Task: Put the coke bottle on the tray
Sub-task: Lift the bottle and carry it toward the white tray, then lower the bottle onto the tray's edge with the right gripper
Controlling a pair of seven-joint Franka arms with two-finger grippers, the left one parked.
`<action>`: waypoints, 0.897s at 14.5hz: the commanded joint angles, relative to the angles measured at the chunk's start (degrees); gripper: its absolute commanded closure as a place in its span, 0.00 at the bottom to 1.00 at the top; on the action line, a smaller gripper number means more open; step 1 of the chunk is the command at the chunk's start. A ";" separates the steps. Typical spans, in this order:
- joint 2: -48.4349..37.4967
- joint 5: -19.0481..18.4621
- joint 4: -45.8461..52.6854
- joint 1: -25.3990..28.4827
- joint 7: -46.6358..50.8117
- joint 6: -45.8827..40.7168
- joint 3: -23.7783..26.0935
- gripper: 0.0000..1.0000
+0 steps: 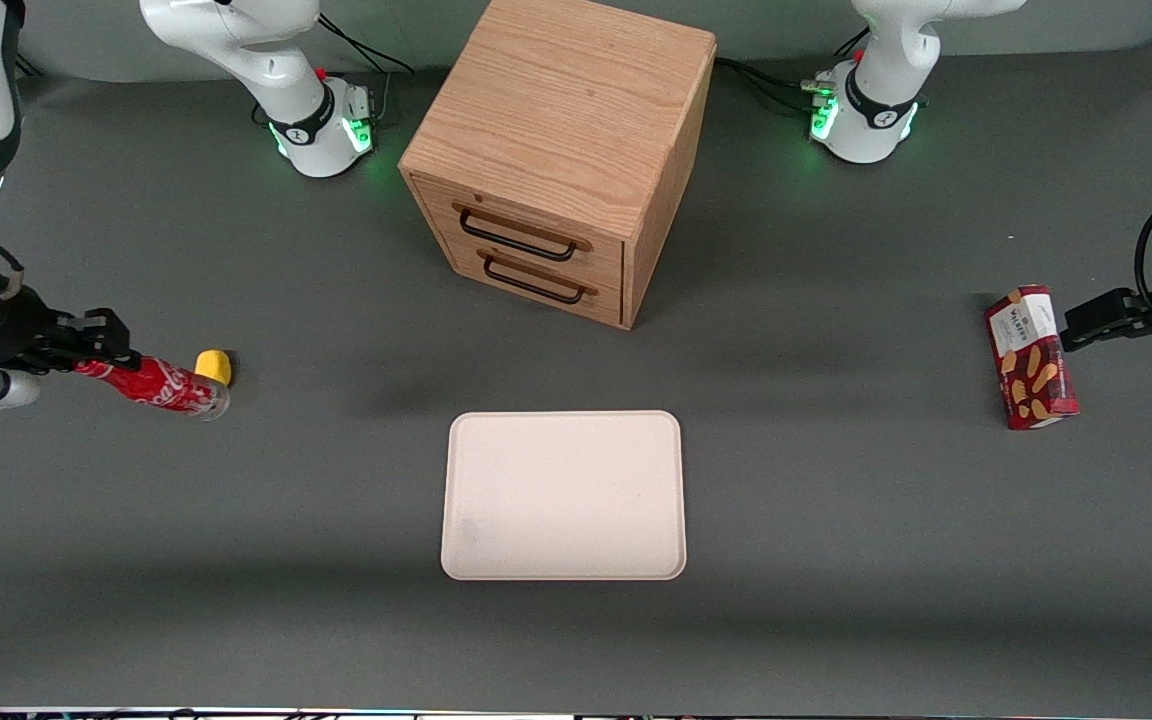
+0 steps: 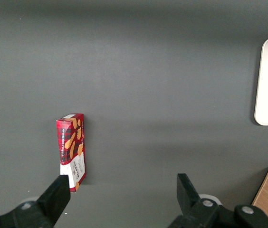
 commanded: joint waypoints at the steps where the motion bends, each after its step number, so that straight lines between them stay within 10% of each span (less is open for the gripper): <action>1: 7.78 -0.55 11.26 -0.46 8.44 -1.91 6.79 1.00; 13: 22.91 -7.58 14.18 3.40 14.98 17.68 19.74 1.00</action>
